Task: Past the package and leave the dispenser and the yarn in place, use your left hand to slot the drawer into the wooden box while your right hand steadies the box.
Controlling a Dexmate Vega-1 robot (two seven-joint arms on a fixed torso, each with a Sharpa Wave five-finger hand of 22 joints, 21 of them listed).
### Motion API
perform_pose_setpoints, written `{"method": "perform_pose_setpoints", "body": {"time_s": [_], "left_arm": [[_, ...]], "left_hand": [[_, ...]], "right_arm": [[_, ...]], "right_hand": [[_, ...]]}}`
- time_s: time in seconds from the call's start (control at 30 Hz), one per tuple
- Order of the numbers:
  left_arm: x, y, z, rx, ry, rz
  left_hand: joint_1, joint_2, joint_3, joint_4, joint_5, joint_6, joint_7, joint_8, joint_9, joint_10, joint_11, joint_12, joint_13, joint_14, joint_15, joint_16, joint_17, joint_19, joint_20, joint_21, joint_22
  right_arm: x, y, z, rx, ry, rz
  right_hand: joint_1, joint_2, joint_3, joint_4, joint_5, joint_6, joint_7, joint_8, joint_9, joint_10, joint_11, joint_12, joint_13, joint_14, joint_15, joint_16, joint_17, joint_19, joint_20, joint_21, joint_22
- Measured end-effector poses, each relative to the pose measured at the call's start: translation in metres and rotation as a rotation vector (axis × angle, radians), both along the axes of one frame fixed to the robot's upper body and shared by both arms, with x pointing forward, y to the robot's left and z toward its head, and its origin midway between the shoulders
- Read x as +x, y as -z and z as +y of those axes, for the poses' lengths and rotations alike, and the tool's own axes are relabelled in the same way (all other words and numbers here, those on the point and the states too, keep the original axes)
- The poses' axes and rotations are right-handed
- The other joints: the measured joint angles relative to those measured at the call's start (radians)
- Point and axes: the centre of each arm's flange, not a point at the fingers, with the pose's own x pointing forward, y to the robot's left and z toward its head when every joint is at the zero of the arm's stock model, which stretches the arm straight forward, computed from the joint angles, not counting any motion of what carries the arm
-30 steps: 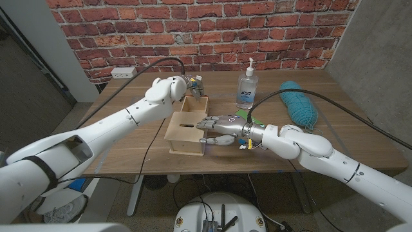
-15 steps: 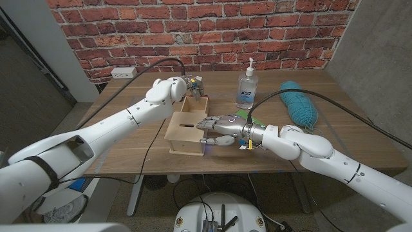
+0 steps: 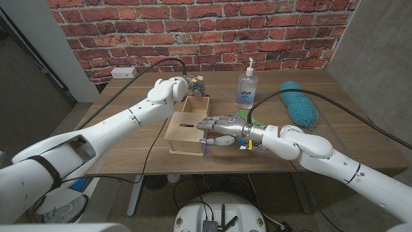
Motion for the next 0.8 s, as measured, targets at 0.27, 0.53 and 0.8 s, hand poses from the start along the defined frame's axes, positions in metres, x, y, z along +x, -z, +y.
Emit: {"method": "perform_pose_setpoints", "body": {"time_s": [0.27,0.53,0.8], "left_arm": [[-0.003,0.002,-0.001,0.000,-0.001,0.010],[-0.007,0.005,0.004,0.005,-0.009,0.017],[-0.008,0.004,0.009,0.007,-0.018,0.017]], "left_hand": [[0.000,0.000,0.000,0.000,0.000,0.000,0.000,0.000,0.000,0.000,0.000,0.000,-0.001,0.000,0.000,0.004,0.000,0.000,0.000,0.000,0.000],[-0.001,0.001,-0.001,-0.001,0.000,0.000,0.000,-0.002,0.000,0.000,0.000,0.000,-0.002,0.000,0.000,0.004,0.000,0.000,0.000,0.000,0.000],[-0.002,0.002,-0.001,-0.001,0.000,0.000,0.000,-0.003,0.000,0.000,0.000,-0.001,-0.002,0.000,0.000,0.003,0.000,0.000,0.000,0.000,0.000]], "right_arm": [[0.000,0.001,0.000,0.001,0.011,0.002],[0.001,0.000,0.000,0.001,0.013,0.003],[0.002,0.000,0.000,-0.001,0.014,0.004]], "right_hand": [[0.000,0.000,0.000,0.000,0.000,0.000,0.000,0.000,0.000,0.004,0.004,0.004,0.000,0.000,0.000,0.000,0.000,0.000,0.000,0.000,0.000],[0.000,0.000,0.000,0.000,0.000,0.000,0.000,0.000,0.000,0.004,0.004,0.004,-0.001,0.000,0.000,0.000,0.000,0.000,0.000,0.000,0.000],[0.000,0.000,0.000,0.000,0.000,0.000,0.000,0.000,0.000,0.004,0.004,0.004,0.000,0.000,0.000,0.000,0.005,0.000,0.000,0.000,0.000]]}}
